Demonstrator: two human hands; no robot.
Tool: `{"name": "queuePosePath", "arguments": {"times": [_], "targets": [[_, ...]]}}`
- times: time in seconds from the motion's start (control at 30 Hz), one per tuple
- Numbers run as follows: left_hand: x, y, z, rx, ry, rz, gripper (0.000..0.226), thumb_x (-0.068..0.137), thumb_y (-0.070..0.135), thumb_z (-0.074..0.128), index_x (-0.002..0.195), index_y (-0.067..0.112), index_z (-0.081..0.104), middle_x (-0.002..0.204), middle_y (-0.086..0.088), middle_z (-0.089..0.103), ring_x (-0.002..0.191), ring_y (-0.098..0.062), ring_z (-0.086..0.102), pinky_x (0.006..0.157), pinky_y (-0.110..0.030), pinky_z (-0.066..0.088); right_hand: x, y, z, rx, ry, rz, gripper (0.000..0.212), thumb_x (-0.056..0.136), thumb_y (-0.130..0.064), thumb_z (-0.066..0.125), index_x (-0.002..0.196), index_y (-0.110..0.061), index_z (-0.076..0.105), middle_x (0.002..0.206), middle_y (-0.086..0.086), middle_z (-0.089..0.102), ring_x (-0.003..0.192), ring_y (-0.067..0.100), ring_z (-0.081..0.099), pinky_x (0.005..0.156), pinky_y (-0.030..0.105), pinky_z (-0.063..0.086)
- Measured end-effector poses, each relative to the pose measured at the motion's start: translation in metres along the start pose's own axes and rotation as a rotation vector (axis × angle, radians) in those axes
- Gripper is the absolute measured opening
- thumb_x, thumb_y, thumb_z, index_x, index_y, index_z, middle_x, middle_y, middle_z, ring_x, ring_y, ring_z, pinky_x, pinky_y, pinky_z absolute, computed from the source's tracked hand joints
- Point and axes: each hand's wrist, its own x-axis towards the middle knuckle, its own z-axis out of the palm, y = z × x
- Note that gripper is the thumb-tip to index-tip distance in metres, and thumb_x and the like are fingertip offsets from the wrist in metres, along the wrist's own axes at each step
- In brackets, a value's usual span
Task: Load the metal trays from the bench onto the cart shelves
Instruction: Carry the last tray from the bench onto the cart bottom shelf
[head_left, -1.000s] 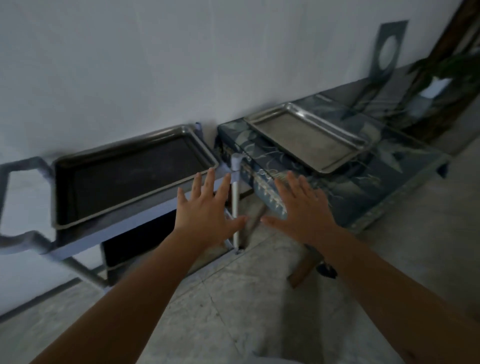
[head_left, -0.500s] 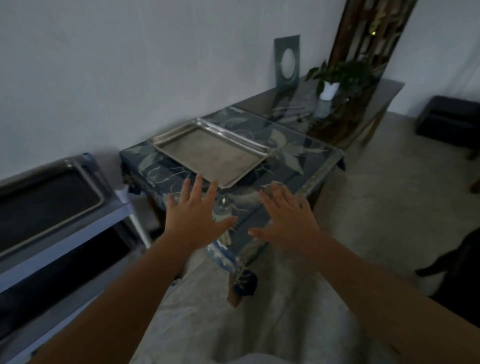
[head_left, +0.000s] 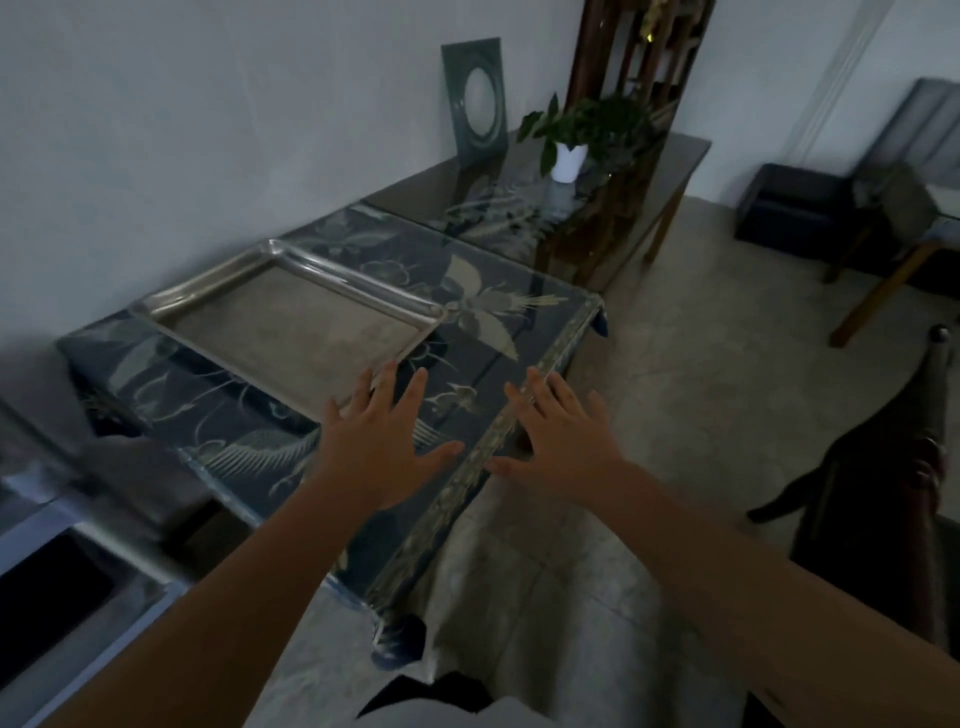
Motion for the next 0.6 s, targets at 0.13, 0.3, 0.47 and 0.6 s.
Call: {"name": "queuePosePath", "arguments": {"times": [0.13,0.3,0.47,0.6], "targets": [[0.064,-0.006,0.014,-0.025,-0.011,-0.013,0.113,0.064,0.098,-0.006,0.157,0.033,-0.007,0.169,-0.007,-0.002,0.153,-0.034,0.003,0.115,-0.064,0.016,0.051,0.022,0.005,-0.015,-0.049,0.023,0.108,0.061,-0.100,0.008,0.147,-0.040,-0.017,0.158,-0.008,-0.025,0.146,0.019,-0.021,0.113,0.061,-0.002],[0.124,-0.026,0.030,-0.066,-0.079,-0.049,0.113,0.064,0.100,-0.002,0.156,0.035,-0.010,0.169,-0.004,-0.008,0.154,-0.032,-0.003,0.116,-0.064,0.012,0.115,0.036,0.007,-0.031,-0.085,0.011,0.108,0.060,-0.100,0.004,0.148,-0.040,-0.016,0.156,-0.009,-0.027,0.146,0.019,-0.019,0.113,0.060,-0.001],[0.145,-0.062,0.042,-0.086,-0.137,-0.142,0.118,0.060,0.099,-0.006,0.158,0.033,-0.006,0.169,-0.003,-0.011,0.154,-0.031,-0.006,0.116,-0.064,0.011,0.178,0.031,0.011,-0.069,-0.120,-0.049,0.107,0.063,-0.098,0.003,0.150,-0.037,-0.014,0.162,-0.003,-0.017,0.147,0.020,-0.016,0.114,0.061,0.004],[0.144,-0.090,0.055,-0.057,-0.162,-0.251,0.113,0.066,0.096,-0.004,0.158,0.032,-0.006,0.168,-0.006,-0.010,0.154,-0.033,-0.004,0.116,-0.066,0.013,0.231,0.018,0.020,-0.095,-0.158,-0.149,0.107,0.064,-0.097,0.001,0.151,-0.036,-0.011,0.162,-0.003,-0.016,0.148,0.023,-0.010,0.113,0.060,0.004]]}}
